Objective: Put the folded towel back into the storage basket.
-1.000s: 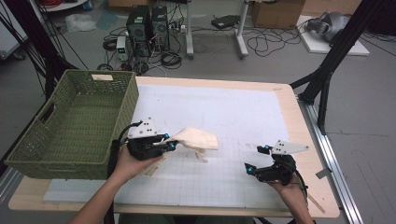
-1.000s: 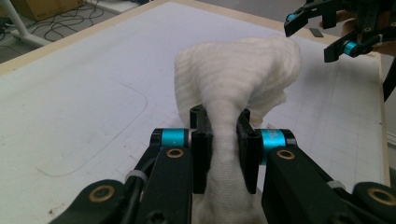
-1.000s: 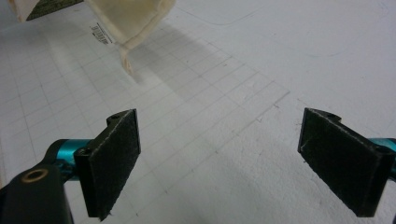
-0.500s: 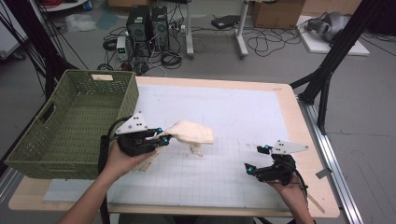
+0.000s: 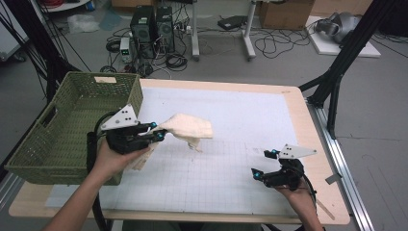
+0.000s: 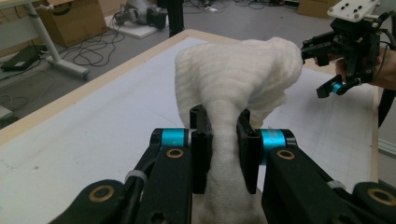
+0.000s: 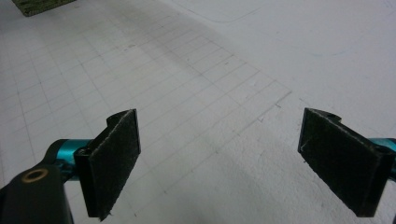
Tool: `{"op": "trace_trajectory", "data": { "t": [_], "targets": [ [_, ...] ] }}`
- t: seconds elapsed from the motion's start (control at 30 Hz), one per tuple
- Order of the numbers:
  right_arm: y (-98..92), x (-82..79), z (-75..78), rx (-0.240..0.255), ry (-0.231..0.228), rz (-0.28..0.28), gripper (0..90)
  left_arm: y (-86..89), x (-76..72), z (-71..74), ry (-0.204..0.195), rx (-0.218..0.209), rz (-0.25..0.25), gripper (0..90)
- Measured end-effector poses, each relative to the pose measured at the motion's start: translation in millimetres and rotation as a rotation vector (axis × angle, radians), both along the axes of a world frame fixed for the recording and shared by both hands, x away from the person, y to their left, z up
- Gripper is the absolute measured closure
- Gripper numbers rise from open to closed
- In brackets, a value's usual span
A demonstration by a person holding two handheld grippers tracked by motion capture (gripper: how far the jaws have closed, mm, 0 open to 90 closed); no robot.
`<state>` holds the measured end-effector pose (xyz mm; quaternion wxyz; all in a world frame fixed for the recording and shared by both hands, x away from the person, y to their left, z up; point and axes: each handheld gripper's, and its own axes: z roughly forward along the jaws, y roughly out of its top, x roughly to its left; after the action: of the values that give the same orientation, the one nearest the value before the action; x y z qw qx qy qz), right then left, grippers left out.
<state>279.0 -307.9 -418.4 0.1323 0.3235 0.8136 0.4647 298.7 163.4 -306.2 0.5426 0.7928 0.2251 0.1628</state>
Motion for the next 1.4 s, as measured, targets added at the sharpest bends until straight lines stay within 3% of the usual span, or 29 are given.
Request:
{"op": "trace_trajectory", "data": {
  "t": [0.87,1.4],
  "targets": [
    [0.4,1.2,-1.2,-0.007,0.007,0.006,12.4,41.9,0.8,22.0,-0.028,-0.034,0.087,79.7],
    [1.0,2.4,-2.5,-0.013,0.005,0.008,12.4,77.0,1.8,29.7,-0.046,-0.059,0.187,79.7]
  ]
}}
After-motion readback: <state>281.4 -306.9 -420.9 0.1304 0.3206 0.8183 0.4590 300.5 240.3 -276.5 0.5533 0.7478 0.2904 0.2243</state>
